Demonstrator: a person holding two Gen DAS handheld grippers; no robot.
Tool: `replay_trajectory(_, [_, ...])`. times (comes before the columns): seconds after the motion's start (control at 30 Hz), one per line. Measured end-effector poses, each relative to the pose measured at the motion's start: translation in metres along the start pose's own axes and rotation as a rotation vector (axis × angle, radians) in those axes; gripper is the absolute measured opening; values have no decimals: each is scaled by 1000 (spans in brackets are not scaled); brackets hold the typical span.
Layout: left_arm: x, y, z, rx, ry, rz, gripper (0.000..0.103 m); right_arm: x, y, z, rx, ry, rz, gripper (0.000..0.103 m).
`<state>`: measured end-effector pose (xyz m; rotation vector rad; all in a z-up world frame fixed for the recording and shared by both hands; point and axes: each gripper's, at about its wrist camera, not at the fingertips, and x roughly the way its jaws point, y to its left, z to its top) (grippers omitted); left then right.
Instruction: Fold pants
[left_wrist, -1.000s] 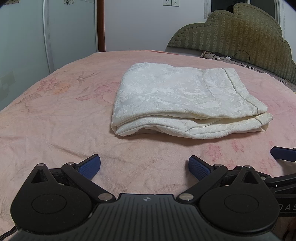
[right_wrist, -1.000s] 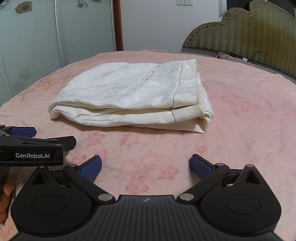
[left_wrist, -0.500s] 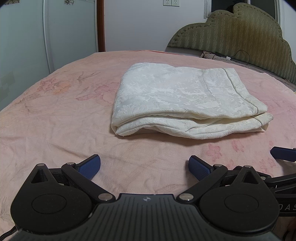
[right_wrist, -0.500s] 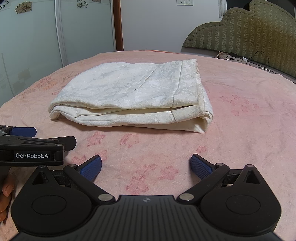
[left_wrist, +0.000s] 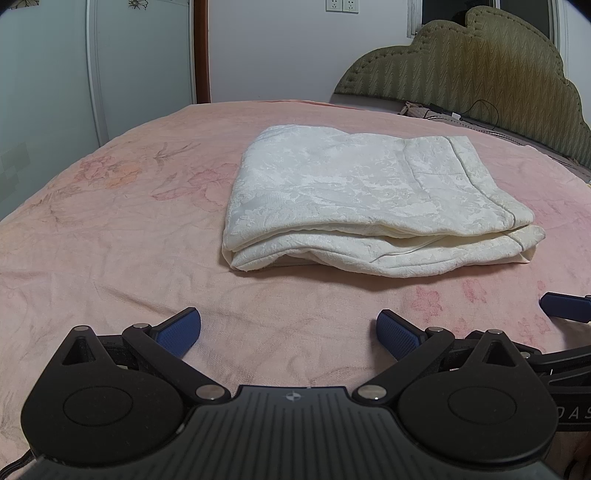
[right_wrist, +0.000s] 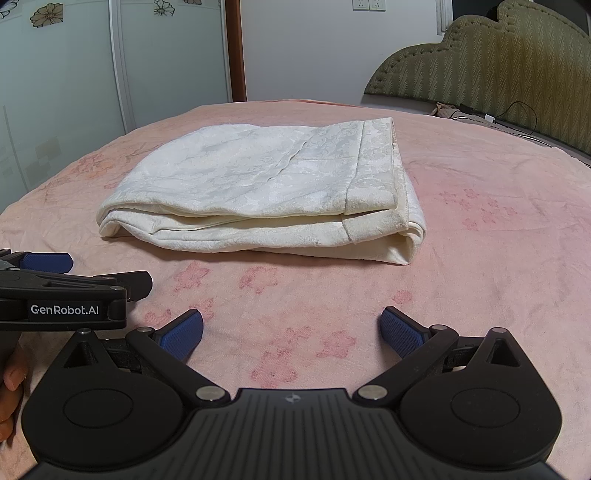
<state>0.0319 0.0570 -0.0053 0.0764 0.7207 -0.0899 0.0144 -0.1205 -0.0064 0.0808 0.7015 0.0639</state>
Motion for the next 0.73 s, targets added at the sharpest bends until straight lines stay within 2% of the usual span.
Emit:
replay_trajectory(0.57, [0,-1,1,0,0,-2,103,0,0,0,-1,0,0,103])
replay_trajectory(0.73, [-8,6,1,-10,-30,-9,103,0,0,0,-1,1,-1,103])
